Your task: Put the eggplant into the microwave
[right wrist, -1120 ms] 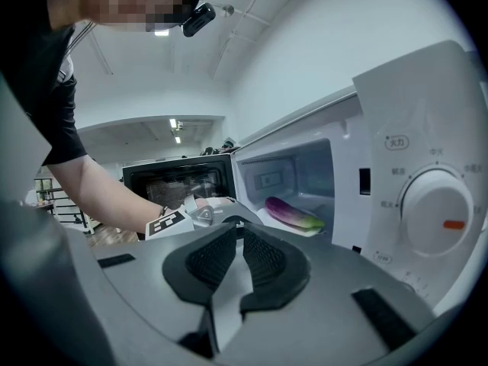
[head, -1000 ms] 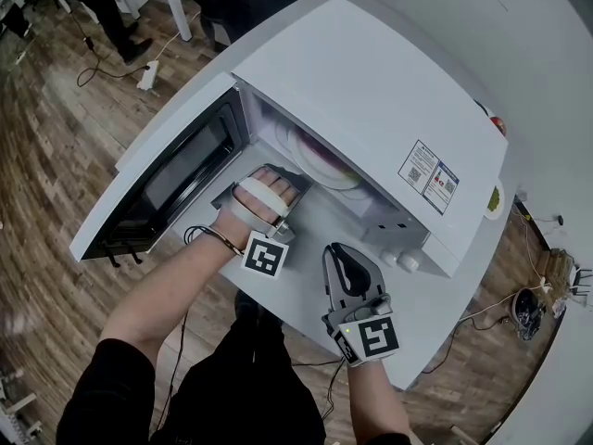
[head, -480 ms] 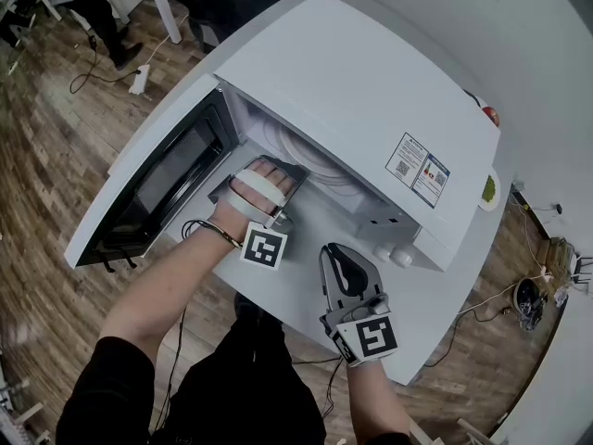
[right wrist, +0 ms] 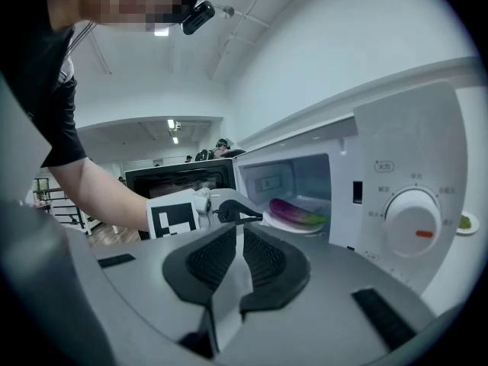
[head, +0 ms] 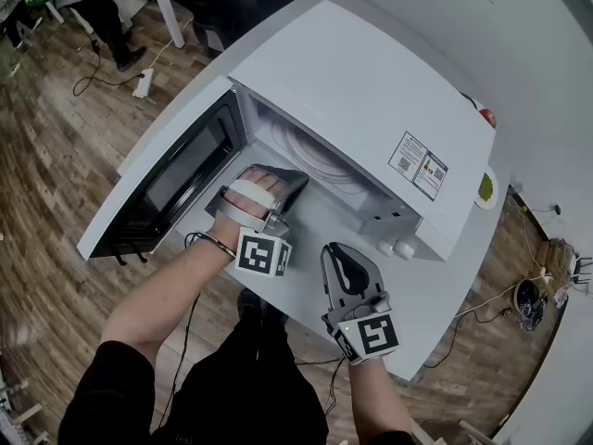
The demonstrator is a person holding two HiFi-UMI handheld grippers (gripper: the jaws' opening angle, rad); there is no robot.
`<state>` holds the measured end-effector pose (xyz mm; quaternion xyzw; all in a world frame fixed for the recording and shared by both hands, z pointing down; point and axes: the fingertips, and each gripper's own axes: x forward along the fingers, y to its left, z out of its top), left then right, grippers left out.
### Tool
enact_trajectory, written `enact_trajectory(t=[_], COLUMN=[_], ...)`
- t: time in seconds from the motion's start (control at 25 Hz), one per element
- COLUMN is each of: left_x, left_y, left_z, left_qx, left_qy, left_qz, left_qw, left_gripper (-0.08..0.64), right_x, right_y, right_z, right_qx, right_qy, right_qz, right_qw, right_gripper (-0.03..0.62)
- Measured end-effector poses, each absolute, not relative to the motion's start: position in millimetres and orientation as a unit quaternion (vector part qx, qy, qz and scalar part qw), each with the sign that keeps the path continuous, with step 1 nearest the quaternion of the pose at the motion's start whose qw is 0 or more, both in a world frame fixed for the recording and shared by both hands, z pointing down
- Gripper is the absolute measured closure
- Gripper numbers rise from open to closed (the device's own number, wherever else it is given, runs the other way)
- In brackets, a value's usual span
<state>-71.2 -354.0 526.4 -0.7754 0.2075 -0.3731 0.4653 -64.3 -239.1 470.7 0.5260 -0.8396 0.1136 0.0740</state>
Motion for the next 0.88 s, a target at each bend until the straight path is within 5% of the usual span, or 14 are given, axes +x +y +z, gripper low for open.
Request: enact_trajectory(t=[0.6, 0.88], left_x=[-122.8, -152.7], left_y=[-250.1, -210.4], left_z=[408.5, 361.6], left_qx=[-0.927, -0.944], left_qy=[0.235, 0.245], left_qz=[-0.231, -0.175], left_qw=[0.179, 0.138], left_gripper=[0.551, 0.551], right_x=[-78.8, -85.5], right_y=[-190.0, -158.8], right_z=[389.6, 356.2], right_qx=[0.54, 0.553], right_qy=[-0.833, -0.825], right_qz=[0.109, 0.109], right_qw=[0.057, 0.033], right_gripper=[0.552, 0.552])
